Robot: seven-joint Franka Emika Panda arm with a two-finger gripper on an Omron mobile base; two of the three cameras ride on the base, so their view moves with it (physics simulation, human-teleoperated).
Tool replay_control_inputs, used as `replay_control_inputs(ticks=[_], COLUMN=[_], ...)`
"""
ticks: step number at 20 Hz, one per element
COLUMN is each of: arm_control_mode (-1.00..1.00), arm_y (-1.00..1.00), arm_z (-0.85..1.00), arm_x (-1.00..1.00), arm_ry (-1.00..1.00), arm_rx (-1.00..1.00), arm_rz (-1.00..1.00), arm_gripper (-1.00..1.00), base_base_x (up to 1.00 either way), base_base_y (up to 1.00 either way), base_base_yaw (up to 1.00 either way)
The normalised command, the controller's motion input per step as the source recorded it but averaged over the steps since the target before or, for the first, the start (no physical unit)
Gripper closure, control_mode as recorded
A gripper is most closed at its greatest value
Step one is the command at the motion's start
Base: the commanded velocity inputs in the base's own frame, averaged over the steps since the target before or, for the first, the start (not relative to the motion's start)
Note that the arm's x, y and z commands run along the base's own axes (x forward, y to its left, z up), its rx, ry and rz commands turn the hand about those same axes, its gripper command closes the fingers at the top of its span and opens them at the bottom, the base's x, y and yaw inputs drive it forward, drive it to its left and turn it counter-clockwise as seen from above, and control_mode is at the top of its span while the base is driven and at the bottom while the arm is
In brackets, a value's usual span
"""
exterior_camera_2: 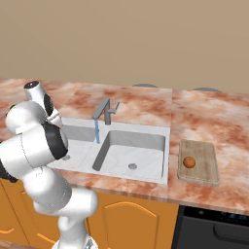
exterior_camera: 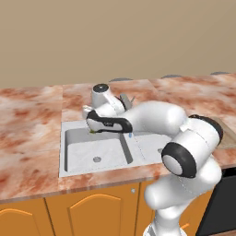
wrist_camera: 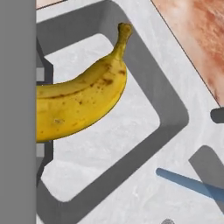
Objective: Pick the tangerine, banana from the sink and place them on the cutting board to airdry. Then turn off the sink faucet.
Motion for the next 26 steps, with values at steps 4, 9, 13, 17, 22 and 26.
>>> replay_control_inputs(ticks=[4,9,13,17,22,26], arm_control_mode=[-1.00,-1.00,-1.00,-1.00,-1.00,-1.00], arm_y=[-0.30,-0.36,-0.24,-0.38,-0.43,-0.44], arm_z=[0.65,0.65,0.59,0.31,0.17,0.13], arm_x=[-0.21,-0.33,-0.50,-0.53,-0.55,-0.56], arm_ry=[0.02,0.00,-0.01,-0.08,-0.14,-0.15], arm_rx=[0.00,0.00,0.00,-0.01,-0.06,-0.07], arm_rz=[0.07,0.09,0.10,0.12,0.12,0.11], arm_gripper=[1.00,1.00,1.00,1.00,1.00,1.00], base_base_x=[0.00,0.00,0.00,0.00,0.00,0.00], base_base_y=[0.00,0.00,0.00,0.00,0.00,0.00], base_base_yaw=[0.00,0.00,0.00,0.00,0.00,0.00])
